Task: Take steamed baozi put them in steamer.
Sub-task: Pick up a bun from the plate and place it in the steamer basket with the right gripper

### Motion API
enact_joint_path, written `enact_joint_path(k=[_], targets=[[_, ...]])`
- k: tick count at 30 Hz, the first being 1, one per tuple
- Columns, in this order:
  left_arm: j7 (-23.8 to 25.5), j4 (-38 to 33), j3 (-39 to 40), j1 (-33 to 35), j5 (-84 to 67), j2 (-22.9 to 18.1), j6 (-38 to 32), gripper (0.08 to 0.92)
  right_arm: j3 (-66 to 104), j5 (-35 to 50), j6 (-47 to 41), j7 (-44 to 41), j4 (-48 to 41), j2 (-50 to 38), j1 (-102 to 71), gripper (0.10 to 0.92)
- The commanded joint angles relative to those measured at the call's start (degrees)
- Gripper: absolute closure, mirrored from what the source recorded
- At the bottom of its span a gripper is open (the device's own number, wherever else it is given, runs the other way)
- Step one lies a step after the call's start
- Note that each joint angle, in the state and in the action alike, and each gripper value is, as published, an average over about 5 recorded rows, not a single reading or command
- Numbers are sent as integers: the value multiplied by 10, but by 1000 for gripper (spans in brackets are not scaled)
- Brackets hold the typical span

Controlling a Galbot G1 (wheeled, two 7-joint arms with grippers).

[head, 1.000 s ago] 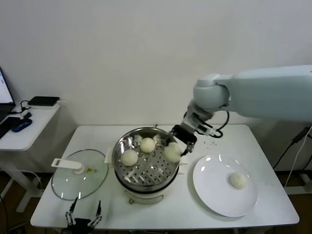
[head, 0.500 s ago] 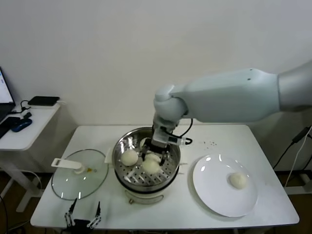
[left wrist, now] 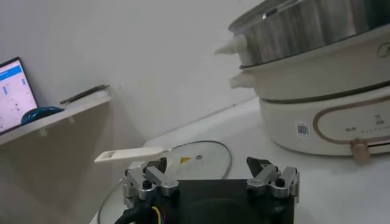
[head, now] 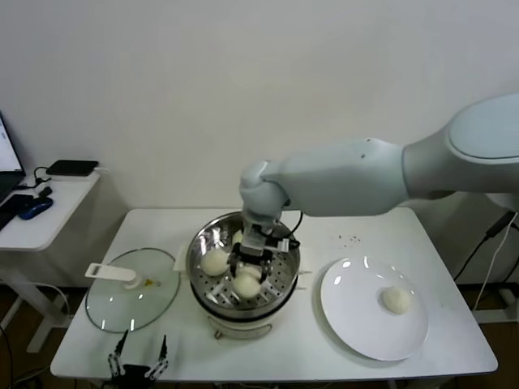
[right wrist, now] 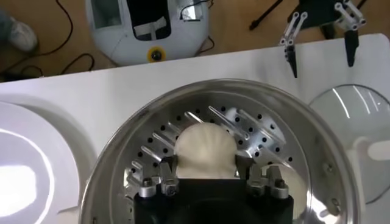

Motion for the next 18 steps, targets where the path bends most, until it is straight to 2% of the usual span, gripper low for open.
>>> enact_joint_path(k=[1,7,12,18], targets=[[0,2,0,-1,0,0,0,177,3,-10,4,6,-44,22,-41,380],[0,-1,-1,0,0,0,1,177,4,8,7,16,-36,14,-21,350],[0,-4,-1,3,1,0,1,177,-27,97,11,-13,-16,-10,45,231],[0,-6,-1,7,2,0,0,177,-97,185,-21,-88,6,-85,141,203]])
